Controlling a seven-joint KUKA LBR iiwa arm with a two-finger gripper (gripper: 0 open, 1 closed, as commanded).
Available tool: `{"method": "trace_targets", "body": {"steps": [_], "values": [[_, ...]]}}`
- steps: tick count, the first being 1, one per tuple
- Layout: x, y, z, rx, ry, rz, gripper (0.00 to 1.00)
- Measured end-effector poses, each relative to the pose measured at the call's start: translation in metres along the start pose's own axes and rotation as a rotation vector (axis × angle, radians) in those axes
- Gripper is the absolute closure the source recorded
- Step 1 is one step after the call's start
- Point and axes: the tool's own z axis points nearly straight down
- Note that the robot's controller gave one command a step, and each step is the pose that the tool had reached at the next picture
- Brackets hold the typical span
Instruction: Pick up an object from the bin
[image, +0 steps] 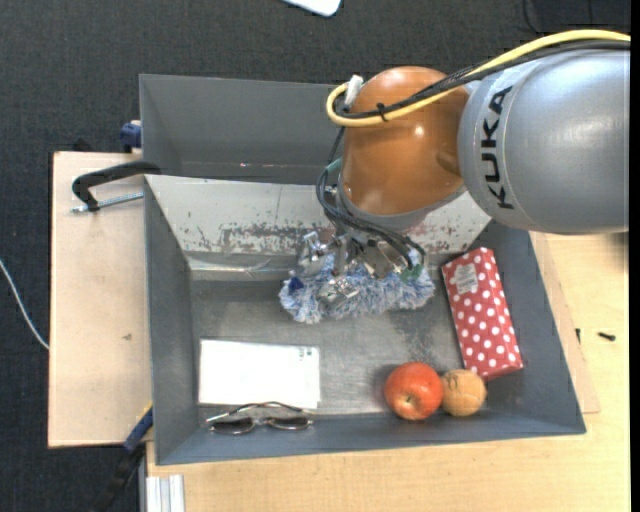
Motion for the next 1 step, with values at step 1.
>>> {"method": "trace_targets", "body": {"steps": [1], "values": [[0.0001,0.0001,0.0001,0.000,0.000,0.000,1.00]]}}
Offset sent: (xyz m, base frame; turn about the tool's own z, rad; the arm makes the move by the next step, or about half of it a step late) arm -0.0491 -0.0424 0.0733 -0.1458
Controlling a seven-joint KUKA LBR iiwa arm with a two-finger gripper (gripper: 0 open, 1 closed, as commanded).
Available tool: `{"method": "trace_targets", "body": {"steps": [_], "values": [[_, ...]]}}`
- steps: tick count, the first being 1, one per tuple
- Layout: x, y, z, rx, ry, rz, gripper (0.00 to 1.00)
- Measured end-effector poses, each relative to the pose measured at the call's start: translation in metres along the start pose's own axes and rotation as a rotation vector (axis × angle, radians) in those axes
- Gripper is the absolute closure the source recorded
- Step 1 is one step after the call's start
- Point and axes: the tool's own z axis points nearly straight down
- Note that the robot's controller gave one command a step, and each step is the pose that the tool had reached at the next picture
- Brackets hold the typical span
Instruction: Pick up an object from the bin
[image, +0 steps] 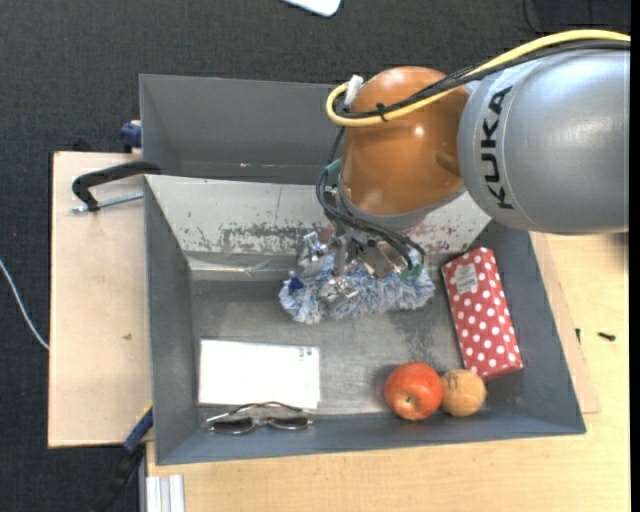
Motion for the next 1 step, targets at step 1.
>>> {"method": "trace_targets", "body": {"steps": [1], "values": [[0.0316,-0.0052,-0.0337,-0.003,0.006,-0.076,1.00]]}}
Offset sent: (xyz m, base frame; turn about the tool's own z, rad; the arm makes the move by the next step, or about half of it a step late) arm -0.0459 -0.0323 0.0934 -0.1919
